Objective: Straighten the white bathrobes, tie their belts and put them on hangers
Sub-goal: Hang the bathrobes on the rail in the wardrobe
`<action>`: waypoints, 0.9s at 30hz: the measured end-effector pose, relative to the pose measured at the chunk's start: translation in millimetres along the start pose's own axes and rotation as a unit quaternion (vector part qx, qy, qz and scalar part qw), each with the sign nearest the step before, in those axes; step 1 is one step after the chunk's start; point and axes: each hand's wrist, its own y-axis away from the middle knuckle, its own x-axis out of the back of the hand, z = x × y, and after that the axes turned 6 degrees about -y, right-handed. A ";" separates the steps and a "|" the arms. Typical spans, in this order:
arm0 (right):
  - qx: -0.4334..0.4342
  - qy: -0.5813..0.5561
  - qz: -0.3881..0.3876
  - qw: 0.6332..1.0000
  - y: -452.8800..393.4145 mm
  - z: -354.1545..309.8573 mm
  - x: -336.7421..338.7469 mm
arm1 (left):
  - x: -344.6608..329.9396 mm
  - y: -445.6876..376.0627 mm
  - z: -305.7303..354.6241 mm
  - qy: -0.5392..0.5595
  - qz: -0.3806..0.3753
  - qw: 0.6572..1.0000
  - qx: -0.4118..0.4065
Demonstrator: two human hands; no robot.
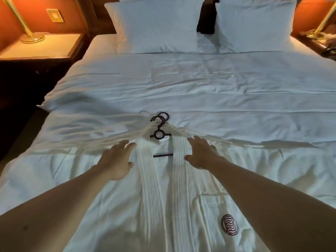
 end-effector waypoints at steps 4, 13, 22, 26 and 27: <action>-0.002 0.092 -0.019 0.996 -47.4 4.0 -13.2 | -16.8 -49.8 -8.2 0.018 0.000 0.999 0.042; -0.039 0.167 0.075 0.982 -65.7 -14.5 -48.0 | -34.0 -74.5 -1.3 -0.002 0.022 0.997 0.080; 0.065 0.159 0.056 0.984 -24.0 2.0 -15.8 | -42.8 -14.6 -5.7 -0.054 0.150 0.987 0.015; 0.115 0.162 0.074 0.977 32.4 -7.5 15.4 | -3.2 37.1 -24.1 -0.060 0.161 0.982 -0.074; 0.127 0.154 0.089 0.976 46.3 -12.2 24.3 | 12.5 49.9 -25.5 -0.045 0.159 0.983 -0.080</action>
